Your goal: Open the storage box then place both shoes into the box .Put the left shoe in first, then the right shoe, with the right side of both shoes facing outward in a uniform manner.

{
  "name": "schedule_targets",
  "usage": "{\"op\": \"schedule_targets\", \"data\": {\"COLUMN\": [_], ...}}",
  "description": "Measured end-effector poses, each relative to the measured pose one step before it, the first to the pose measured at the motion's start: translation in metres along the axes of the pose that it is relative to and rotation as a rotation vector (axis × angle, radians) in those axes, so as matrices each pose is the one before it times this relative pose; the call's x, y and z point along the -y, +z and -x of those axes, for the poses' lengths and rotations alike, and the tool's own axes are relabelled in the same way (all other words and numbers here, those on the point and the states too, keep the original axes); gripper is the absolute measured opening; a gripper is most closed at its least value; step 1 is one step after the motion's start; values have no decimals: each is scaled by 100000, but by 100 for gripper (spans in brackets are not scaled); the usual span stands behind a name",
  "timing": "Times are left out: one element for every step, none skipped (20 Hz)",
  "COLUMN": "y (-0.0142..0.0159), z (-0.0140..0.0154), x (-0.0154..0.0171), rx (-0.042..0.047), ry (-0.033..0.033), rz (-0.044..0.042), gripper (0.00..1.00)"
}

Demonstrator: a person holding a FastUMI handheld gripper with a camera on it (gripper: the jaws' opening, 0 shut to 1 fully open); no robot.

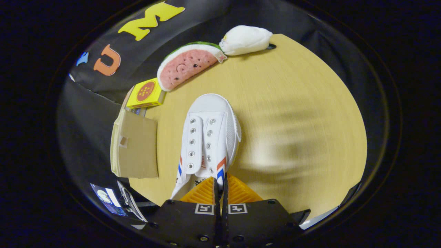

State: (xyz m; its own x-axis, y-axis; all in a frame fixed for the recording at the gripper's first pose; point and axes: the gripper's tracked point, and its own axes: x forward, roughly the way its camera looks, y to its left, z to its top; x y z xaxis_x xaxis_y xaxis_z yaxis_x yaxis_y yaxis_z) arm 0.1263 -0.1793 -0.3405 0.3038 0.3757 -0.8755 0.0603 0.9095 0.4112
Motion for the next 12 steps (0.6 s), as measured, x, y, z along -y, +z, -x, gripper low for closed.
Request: {"op": "schedule_targets", "data": {"y": [390, 607, 534, 404, 395, 397, 237, 283, 229, -36, -2, -25], "z": [944, 589, 450, 374, 282, 161, 118, -110, -343, -488, -524, -789], "x": [-1524, -1955, -1999, -1927, -1809, -1878, -2038, -2251, -2214, -2336, -2095, -1711], "rx": [1223, 1650, 1243, 1827, 1252, 1192, 583, 562, -125, -264, -358, -81], "ry": [544, 1363, 1448, 574, -719, -592, -271, 89, 810, 1115, 125, -562], "rz": [1086, 136, 809, 1519, 1941, 2493, 2373, 1434, 551, 449, 494, 818], "gripper": [0, 0, 0, 0, 0, 0, 0, 0, 0, 0, 0, 0]}}
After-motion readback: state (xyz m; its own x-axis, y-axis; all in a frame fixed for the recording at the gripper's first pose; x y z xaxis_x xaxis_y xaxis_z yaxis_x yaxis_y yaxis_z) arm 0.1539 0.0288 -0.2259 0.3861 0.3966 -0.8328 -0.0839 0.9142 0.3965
